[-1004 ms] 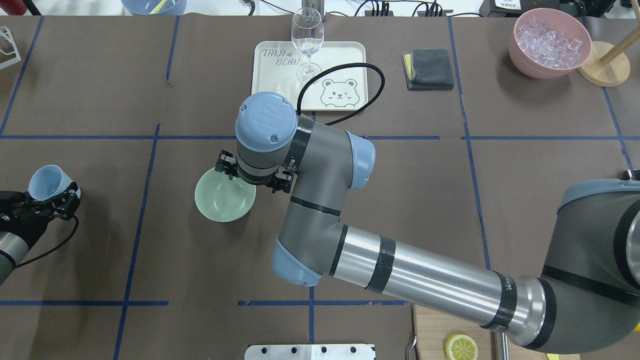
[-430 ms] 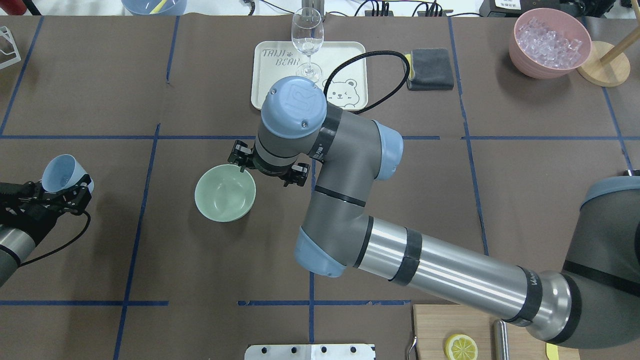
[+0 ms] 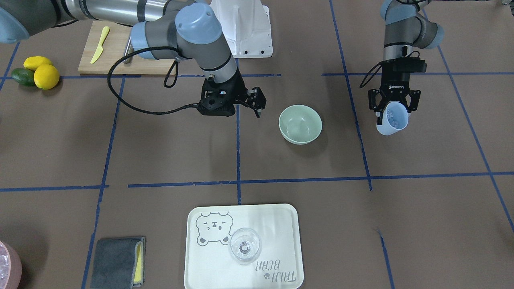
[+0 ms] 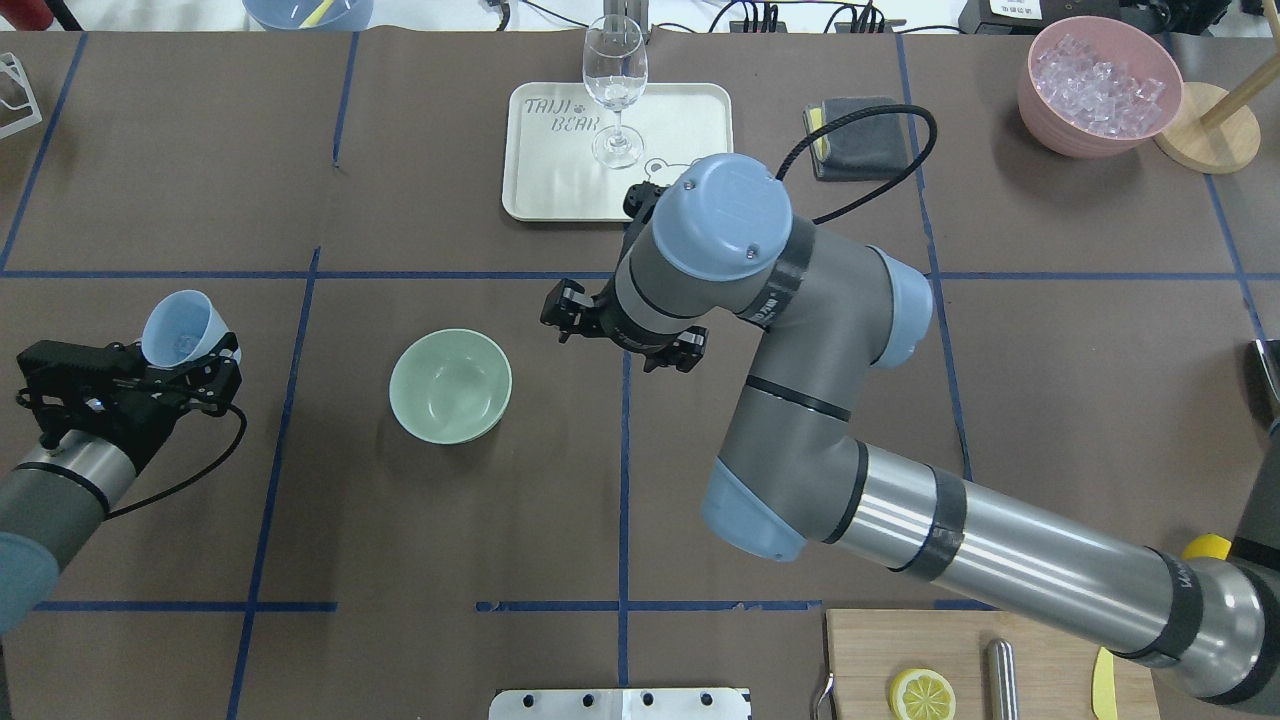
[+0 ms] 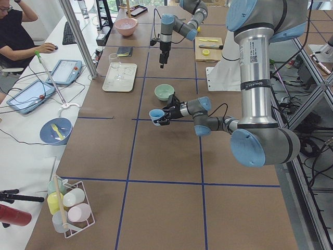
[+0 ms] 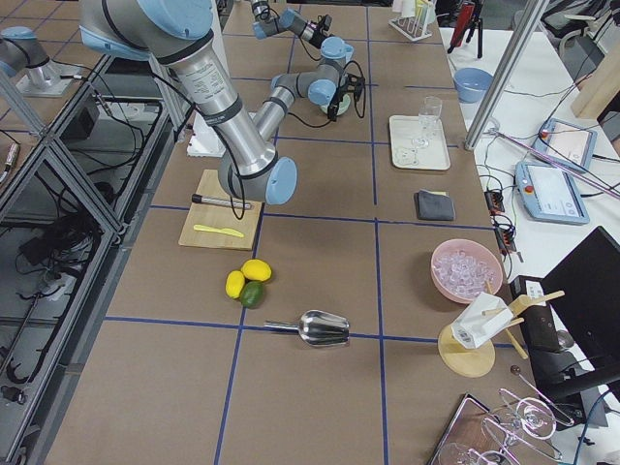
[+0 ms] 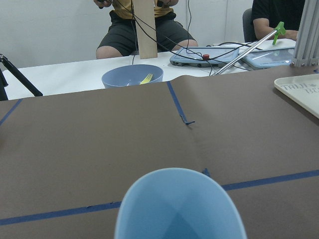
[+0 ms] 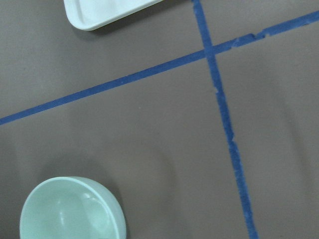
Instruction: Pour ice into bowl
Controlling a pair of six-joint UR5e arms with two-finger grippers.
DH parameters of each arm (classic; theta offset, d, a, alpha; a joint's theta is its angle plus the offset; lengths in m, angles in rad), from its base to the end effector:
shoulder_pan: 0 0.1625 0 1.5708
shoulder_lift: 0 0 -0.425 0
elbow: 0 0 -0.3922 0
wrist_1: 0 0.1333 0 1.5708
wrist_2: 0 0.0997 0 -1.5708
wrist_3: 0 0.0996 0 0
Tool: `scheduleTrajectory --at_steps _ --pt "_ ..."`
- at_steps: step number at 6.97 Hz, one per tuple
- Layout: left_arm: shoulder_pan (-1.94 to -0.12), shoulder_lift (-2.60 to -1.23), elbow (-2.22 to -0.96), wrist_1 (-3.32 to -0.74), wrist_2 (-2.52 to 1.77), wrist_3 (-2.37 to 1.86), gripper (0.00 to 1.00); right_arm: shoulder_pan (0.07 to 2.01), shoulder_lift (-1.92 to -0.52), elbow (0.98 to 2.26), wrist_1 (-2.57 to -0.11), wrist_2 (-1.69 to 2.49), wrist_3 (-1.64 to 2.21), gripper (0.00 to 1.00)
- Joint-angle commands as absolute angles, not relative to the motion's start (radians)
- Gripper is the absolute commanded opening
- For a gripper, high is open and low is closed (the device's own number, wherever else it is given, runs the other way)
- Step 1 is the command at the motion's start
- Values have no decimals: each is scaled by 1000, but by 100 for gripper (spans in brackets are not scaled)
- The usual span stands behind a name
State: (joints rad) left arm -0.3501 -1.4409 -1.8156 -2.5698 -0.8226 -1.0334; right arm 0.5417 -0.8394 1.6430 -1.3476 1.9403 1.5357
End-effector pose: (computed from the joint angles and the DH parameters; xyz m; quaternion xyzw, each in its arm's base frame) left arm 0.3482 -0.3412 0.4817 0.4914 0.3112 -0.1184 0.8048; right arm -0.5386 -0.4377 0.1592 -0.0161 -0.5084 0.1272 0.8515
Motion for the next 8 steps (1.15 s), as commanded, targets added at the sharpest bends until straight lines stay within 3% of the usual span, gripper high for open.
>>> scheduleTrajectory --at_steps 1,3,8 --pt "-347 -1567 -1891 -2342 -824 -1003 0 554 -925 1715 -1341 1942 1500 100" --pt "-339 -1666 -1890 -2287 -830 -749 0 560 -927 1715 -1341 1944 1500 100" --pt "-189 -1657 -1810 -2253 -402 -265 0 557 -950 1738 -1341 1939 1502 100"
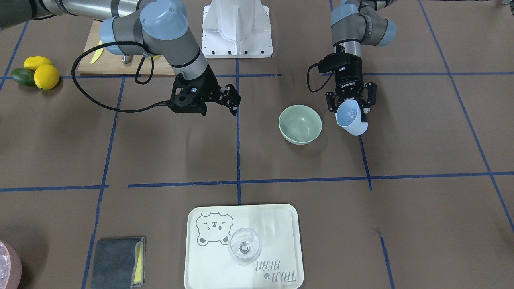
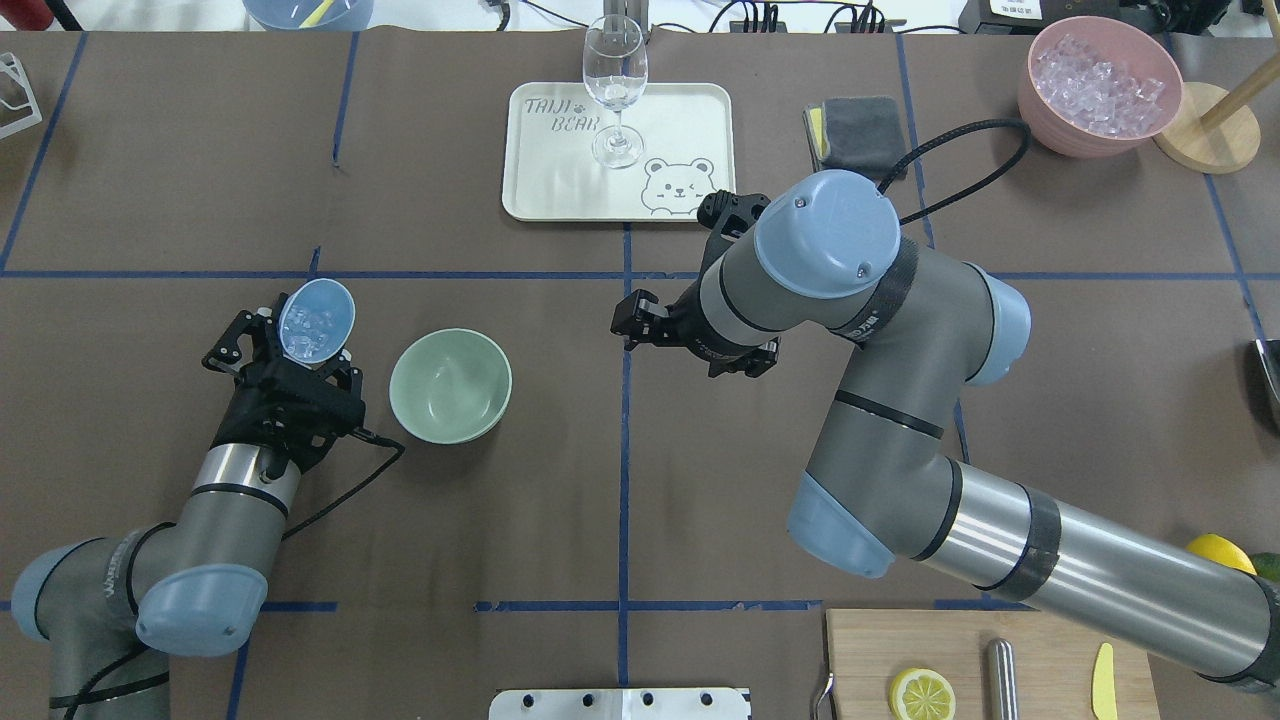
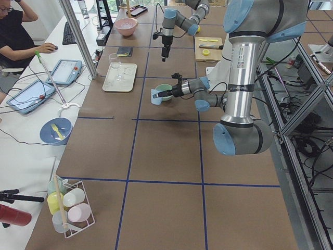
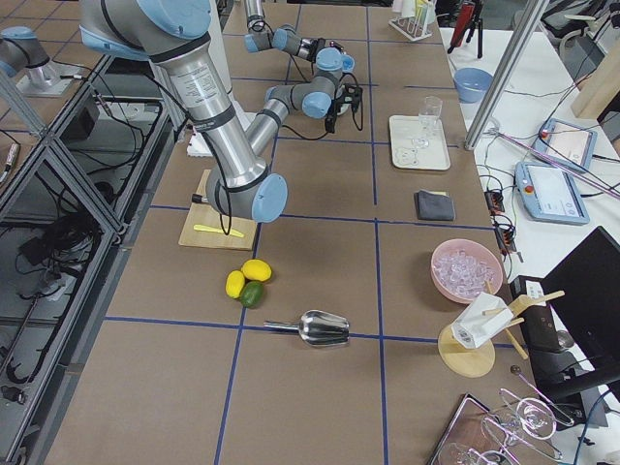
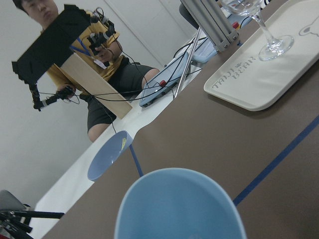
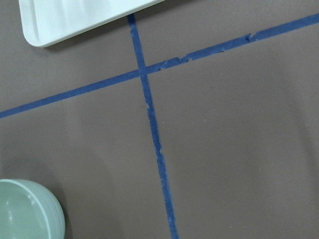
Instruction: Pour ice into bowl
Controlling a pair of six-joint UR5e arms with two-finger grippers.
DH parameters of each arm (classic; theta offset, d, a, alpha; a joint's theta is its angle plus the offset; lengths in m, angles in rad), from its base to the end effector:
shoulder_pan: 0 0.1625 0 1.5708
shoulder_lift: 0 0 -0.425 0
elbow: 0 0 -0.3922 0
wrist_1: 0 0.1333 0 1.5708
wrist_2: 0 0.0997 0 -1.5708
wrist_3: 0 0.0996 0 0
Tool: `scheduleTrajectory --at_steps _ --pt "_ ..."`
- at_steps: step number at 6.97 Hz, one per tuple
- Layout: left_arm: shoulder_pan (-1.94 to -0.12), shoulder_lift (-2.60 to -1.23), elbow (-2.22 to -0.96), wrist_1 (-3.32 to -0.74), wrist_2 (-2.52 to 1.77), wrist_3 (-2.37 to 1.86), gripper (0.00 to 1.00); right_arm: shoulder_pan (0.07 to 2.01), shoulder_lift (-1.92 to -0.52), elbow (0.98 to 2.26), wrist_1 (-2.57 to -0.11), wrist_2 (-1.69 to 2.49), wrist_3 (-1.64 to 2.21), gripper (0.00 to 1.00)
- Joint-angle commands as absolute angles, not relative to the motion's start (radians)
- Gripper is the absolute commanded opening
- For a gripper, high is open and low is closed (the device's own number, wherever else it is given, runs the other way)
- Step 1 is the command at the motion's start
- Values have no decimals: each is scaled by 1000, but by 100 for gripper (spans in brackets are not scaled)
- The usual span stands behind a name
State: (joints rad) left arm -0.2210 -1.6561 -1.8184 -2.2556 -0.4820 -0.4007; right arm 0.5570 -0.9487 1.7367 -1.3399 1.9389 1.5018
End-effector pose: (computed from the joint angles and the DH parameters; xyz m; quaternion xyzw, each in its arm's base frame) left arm 0.4378 -0.3254 0.3972 0.6143 0.0301 0.1169 0.7798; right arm -0.5050 -0.4293 0.1937 -0.0044 -0.5054 0.1207 0.8544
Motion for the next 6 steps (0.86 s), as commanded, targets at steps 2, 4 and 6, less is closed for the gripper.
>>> scheduleTrajectory --at_steps 2,4,6 --pt "-179 -1666 -1807 -2253 -362 -21 0 557 -948 1740 -1339 1939 1502 100" --pt "-178 -1689 -1793 -2252 -362 217 0 560 -950 1747 -1341 1940 1502 100" --pt "-178 -1709 -1798 -2252 -364 329 0 564 -951 1750 -1339 1940 1502 100"
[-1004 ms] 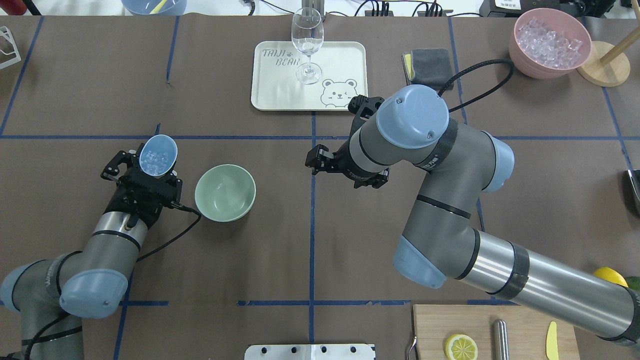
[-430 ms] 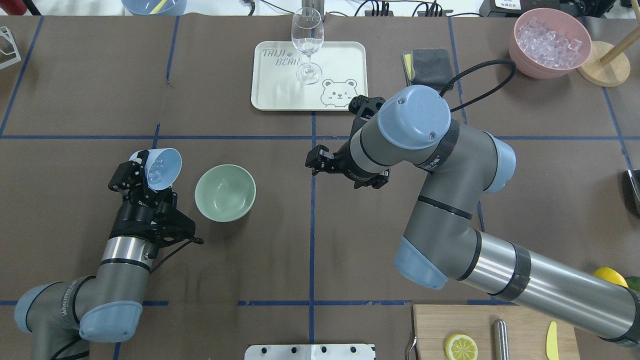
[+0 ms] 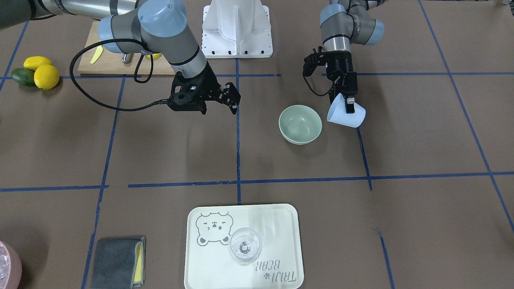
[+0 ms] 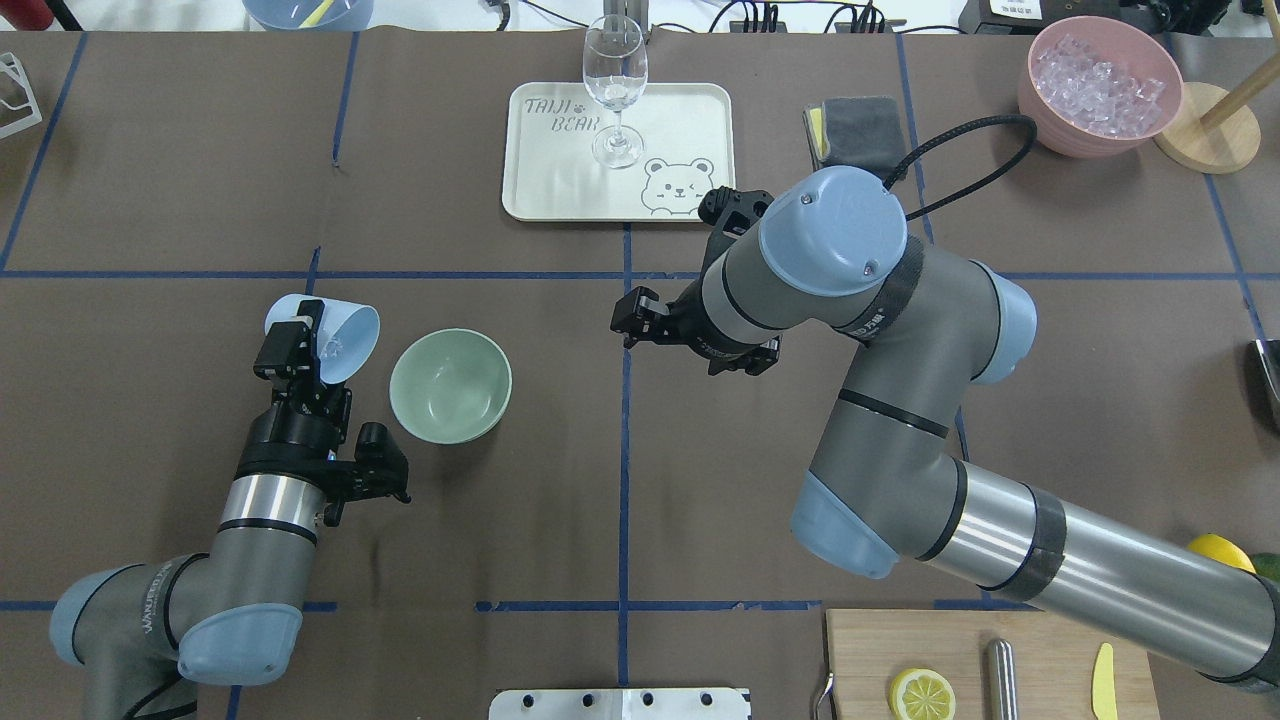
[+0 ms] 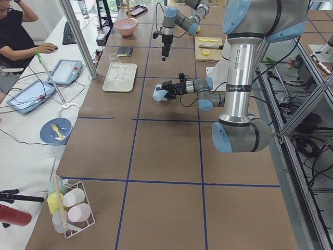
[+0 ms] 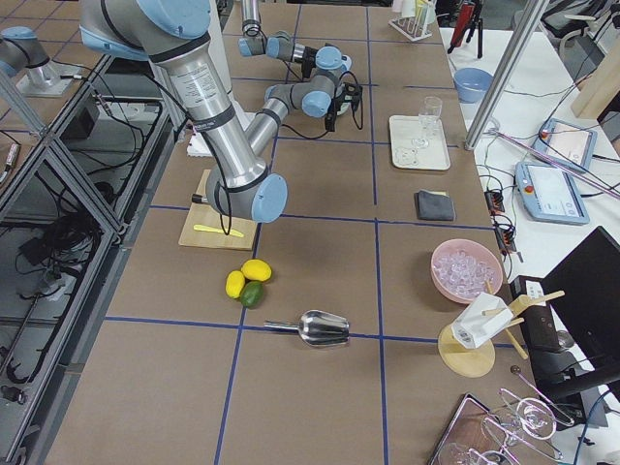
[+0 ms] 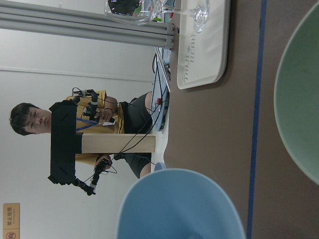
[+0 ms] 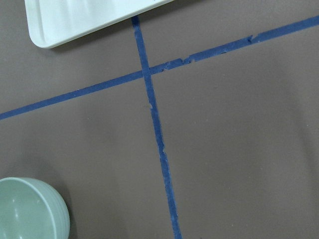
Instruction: Pour ice into bowl
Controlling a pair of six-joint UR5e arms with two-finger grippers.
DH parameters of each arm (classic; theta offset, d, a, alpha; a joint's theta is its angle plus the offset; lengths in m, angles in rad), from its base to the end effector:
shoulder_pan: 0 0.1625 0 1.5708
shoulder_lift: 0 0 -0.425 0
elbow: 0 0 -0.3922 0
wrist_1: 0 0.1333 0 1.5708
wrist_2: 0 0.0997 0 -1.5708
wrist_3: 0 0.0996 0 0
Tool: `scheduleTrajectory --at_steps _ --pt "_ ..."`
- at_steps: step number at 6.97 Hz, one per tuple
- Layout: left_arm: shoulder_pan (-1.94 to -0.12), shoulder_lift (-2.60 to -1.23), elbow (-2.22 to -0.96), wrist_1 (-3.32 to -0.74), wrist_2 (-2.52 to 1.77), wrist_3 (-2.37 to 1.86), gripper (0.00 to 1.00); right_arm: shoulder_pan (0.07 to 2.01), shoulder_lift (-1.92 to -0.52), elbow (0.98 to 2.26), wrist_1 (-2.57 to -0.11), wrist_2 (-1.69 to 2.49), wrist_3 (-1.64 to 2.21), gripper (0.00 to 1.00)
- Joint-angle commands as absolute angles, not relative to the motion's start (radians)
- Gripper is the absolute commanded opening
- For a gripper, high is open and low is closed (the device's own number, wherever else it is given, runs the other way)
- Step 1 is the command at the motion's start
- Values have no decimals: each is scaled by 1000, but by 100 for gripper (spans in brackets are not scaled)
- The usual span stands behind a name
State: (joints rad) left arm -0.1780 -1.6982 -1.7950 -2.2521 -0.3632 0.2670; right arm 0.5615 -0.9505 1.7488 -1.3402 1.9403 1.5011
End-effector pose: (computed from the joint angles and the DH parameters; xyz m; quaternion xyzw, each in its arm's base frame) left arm 0.4556 -0.3120 0.3815 0.6072 -0.2006 0.3389 0.6900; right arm -0.4999 -0.4294 0.1899 -0.0019 -0.5094 0.1206 0.8520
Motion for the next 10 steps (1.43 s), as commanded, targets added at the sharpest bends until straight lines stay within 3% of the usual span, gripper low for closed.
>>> scheduleTrajectory --at_steps 1,10 --pt "-176 -1715 -1801 -2252 -365 388 0 566 -953 1749 -1339 1942 1502 100" --pt "-178 -1763 -1779 -2106 -356 744 0 566 -951 1752 -1339 1940 1503 100"
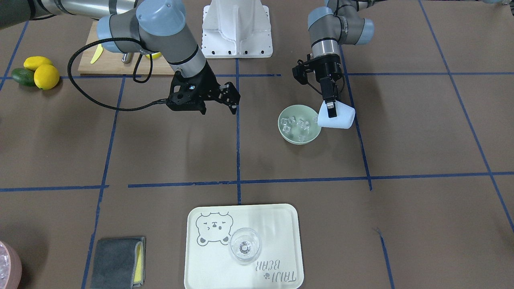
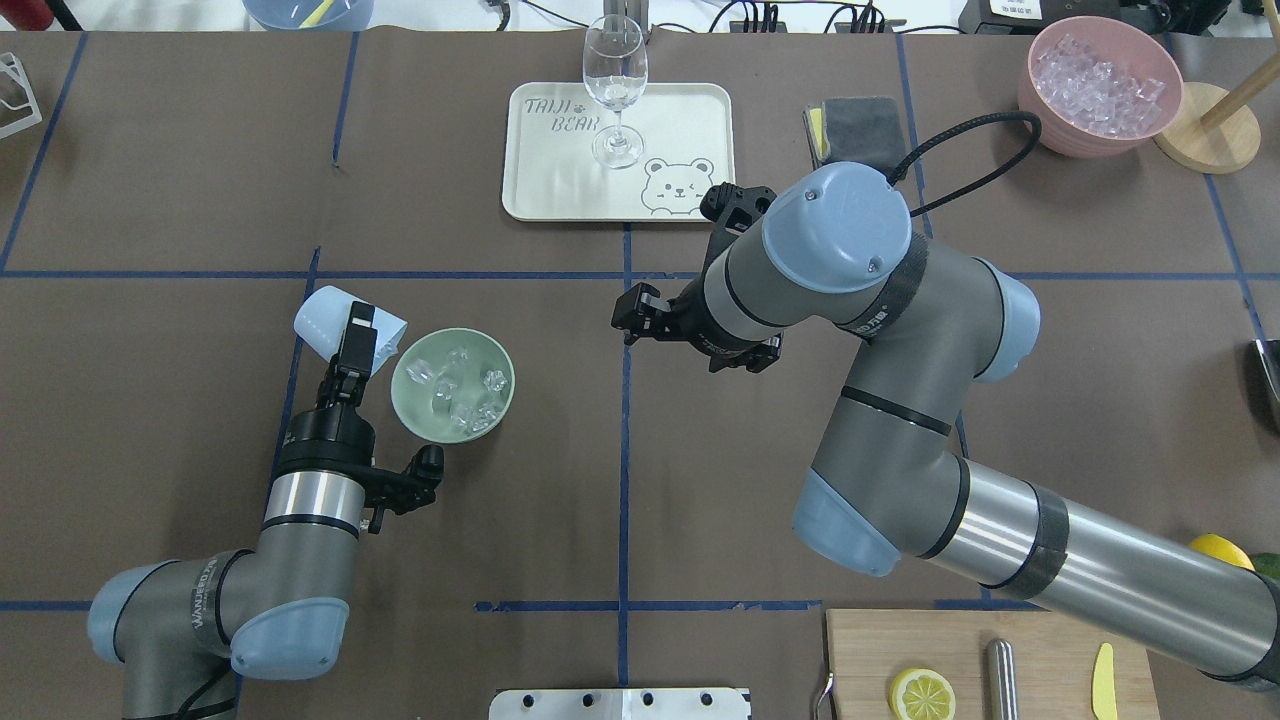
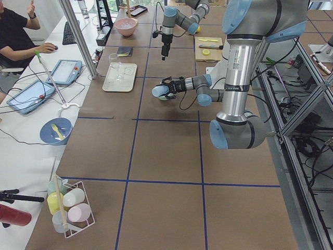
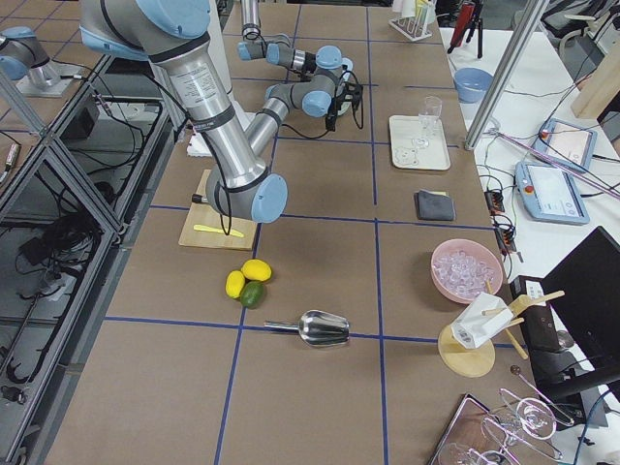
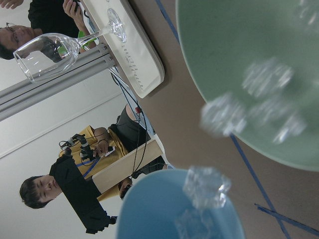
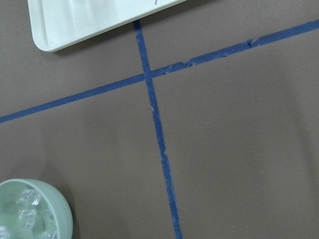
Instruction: Pour ice into bowl
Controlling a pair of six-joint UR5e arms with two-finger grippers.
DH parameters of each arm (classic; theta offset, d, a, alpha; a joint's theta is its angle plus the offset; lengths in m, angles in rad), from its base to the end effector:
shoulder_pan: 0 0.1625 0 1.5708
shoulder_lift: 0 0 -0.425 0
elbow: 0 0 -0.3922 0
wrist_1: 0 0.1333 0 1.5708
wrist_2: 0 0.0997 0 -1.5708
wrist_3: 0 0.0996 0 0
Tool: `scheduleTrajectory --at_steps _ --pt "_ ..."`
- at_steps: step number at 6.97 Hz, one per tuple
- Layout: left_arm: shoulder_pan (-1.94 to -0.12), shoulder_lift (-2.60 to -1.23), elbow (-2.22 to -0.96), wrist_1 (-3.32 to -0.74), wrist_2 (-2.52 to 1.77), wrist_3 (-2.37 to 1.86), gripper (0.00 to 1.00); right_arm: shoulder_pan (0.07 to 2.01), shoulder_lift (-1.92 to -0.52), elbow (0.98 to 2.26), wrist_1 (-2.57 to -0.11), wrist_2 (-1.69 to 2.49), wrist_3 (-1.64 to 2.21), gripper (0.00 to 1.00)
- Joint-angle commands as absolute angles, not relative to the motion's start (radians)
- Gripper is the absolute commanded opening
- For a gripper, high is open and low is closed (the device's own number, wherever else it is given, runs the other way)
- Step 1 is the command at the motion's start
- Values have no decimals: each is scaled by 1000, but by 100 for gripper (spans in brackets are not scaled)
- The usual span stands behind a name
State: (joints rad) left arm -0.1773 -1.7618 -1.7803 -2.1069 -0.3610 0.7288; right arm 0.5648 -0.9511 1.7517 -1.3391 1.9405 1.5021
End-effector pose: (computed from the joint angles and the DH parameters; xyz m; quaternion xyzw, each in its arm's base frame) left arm 0.4810 -0.3163 0.3674 0.5165 -0.3585 0.5155 0.5822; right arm -0.4976 -0.4305 0.1890 -0.0008 -0.5108 0.1220 0.8510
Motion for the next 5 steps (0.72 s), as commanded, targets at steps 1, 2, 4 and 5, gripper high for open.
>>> scheduleTrajectory --at_steps 1,2,4,5 --pt "-178 -1763 -1782 -2106 -356 744 0 566 -951 1753 -1339 1940 1503 100" --pt "-178 -1763 -1798 -2106 -356 744 0 566 -951 1753 -1339 1940 1503 100" --pt "-178 -1763 -1833 -2118 -359 733 0 566 -951 1758 -1339 1939 1503 100" --pt "-178 -1763 -1847 -2131 -359 727 0 565 -950 1759 -1339 1939 1505 100"
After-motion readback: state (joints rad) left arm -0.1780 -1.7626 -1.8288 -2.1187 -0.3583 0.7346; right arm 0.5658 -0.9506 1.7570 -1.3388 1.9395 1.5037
